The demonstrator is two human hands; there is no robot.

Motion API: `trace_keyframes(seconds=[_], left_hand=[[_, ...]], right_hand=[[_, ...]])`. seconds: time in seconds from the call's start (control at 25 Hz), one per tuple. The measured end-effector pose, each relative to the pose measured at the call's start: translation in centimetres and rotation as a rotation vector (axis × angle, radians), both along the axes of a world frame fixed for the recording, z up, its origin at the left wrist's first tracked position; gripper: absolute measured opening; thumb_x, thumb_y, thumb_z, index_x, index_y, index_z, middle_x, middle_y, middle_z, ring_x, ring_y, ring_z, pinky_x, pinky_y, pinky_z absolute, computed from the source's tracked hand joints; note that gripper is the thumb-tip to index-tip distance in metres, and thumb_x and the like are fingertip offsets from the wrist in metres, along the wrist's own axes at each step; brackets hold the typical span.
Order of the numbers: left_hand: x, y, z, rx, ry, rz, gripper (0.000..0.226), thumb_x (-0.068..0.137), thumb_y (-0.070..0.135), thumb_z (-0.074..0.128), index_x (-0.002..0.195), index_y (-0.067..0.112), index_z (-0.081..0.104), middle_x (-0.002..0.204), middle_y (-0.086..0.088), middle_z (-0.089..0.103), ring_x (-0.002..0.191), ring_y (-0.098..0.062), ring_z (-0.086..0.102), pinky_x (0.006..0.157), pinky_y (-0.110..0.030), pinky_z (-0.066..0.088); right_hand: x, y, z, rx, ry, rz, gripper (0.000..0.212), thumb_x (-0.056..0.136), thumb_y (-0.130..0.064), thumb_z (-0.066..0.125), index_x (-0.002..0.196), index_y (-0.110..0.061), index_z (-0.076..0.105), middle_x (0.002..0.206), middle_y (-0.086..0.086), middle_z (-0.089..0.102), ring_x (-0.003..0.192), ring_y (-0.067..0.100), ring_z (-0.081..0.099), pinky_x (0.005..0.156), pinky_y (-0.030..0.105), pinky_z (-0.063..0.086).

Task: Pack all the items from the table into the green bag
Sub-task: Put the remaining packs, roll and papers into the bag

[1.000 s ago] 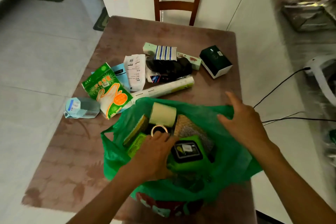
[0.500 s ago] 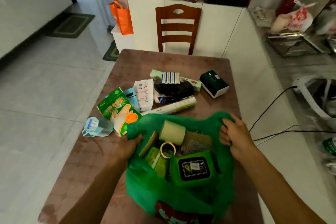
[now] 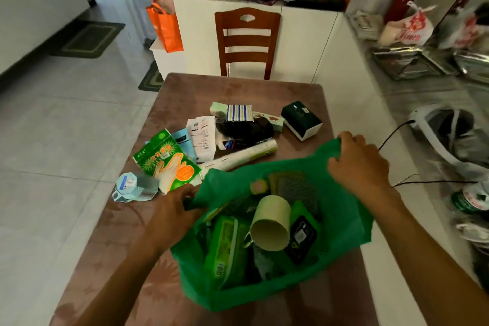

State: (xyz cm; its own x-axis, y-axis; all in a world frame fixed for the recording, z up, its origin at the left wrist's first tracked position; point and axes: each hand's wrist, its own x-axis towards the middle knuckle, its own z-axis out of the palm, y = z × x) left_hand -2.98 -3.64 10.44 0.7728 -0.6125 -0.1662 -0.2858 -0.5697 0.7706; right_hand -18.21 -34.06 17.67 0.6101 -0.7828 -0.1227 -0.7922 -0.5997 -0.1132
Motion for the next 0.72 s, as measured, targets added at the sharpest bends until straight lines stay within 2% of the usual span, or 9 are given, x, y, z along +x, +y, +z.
trace_keyframes(seconds=[0.08,0.12,0.2,0.28,0.36,0.48,0.6,0.68,0.72], left_hand=[[-0.4,-0.1,-0.3,0.025,-0.106,-0.006,0.021,0.075,0.023,0.078,0.078,0.027,0.058,0.068,0.007,0.061,0.059,-0.013,0.058,0.053,-0.026,0.045],[-0.6,-0.5,-0.2,-0.012,-0.131,0.005,0.019,0.075,0.027,0.078,0.078,0.023,0.06,0.063,0.006,0.059,0.054,-0.008,0.056,0.05,-0.022,0.043],[-1.1,-1.2,-0.1,-0.12,-0.124,0.057,0.017,0.077,0.026,0.076,0.072,0.023,0.06,0.053,0.007,0.058,0.048,-0.006,0.052,0.043,-0.015,0.038],[-0.8,-1.1,-1.0,-0.191,-0.087,0.138,0.026,0.08,0.02,0.073,0.064,0.026,0.055,0.048,0.011,0.055,0.04,-0.006,0.045,0.041,-0.016,0.036],[-0.1,-0.7,-2.4,-0.171,-0.101,0.23,0.029,0.081,0.022,0.073,0.061,0.023,0.053,0.046,0.005,0.05,0.04,-0.009,0.042,0.042,-0.028,0.039],[1.0,-0.5,-4.0,-0.002,-0.225,0.446,0.024,0.078,0.03,0.068,0.065,0.014,0.057,0.052,-0.003,0.051,0.048,-0.024,0.05,0.048,-0.032,0.041],[1.5,-0.3,-4.5,0.287,-0.381,0.423,0.019,0.077,0.022,0.07,0.083,0.017,0.053,0.07,-0.007,0.06,0.06,-0.029,0.057,0.054,-0.034,0.047],[2.4,0.0,-4.7,0.397,-0.31,0.222,0.056,0.07,0.025,0.073,0.119,0.025,0.044,0.107,-0.006,0.059,0.093,-0.027,0.058,0.077,-0.044,0.053],[3.3,-0.1,-4.6,0.33,-0.143,0.14,0.075,0.068,0.025,0.072,0.133,0.031,0.035,0.122,-0.002,0.051,0.109,-0.024,0.051,0.091,-0.044,0.049]], right_hand=[[1.2,3.1,-1.3,-0.175,-0.137,0.363,0.062,0.08,-0.029,0.054,0.139,-0.02,0.035,0.145,0.011,0.039,0.132,0.035,0.033,0.103,0.051,0.031],[1.9,5.1,-2.1,-0.126,-0.202,0.573,0.063,0.082,-0.035,0.052,0.141,-0.025,0.034,0.151,0.006,0.033,0.14,0.031,0.024,0.112,0.054,0.022],[2.4,7.9,-5.8,0.11,-0.055,0.887,0.06,0.089,-0.053,0.042,0.144,-0.034,0.028,0.159,-0.002,0.018,0.147,0.024,0.004,0.117,0.056,0.007],[1.8,8.6,-10.7,0.232,0.278,0.9,0.069,0.087,-0.071,0.019,0.147,-0.037,0.022,0.162,-0.002,0.004,0.145,0.022,-0.02,0.115,0.061,0.007],[1.5,7.0,-13.1,0.272,0.281,0.833,0.084,0.078,-0.078,0.003,0.149,-0.036,0.018,0.162,-0.002,0.0,0.139,0.017,-0.029,0.115,0.057,0.012],[2.4,6.2,-13.5,0.544,0.026,0.714,0.063,0.093,-0.054,0.042,0.149,-0.034,0.022,0.161,-0.005,0.011,0.147,0.017,0.002,0.117,0.042,0.019],[2.7,8.4,-14.5,0.66,0.141,0.873,0.055,0.091,-0.041,0.055,0.143,-0.033,0.038,0.152,-0.001,0.036,0.137,0.024,0.037,0.106,0.04,0.04],[2.8,9.0,-14.6,0.66,0.123,0.877,0.051,0.092,-0.037,0.054,0.142,-0.034,0.04,0.154,-0.005,0.034,0.136,0.022,0.038,0.106,0.039,0.04],[3.1,8.9,-14.3,0.668,0.062,0.832,0.049,0.092,-0.037,0.054,0.14,-0.035,0.042,0.152,-0.007,0.037,0.135,0.019,0.04,0.106,0.036,0.04]])
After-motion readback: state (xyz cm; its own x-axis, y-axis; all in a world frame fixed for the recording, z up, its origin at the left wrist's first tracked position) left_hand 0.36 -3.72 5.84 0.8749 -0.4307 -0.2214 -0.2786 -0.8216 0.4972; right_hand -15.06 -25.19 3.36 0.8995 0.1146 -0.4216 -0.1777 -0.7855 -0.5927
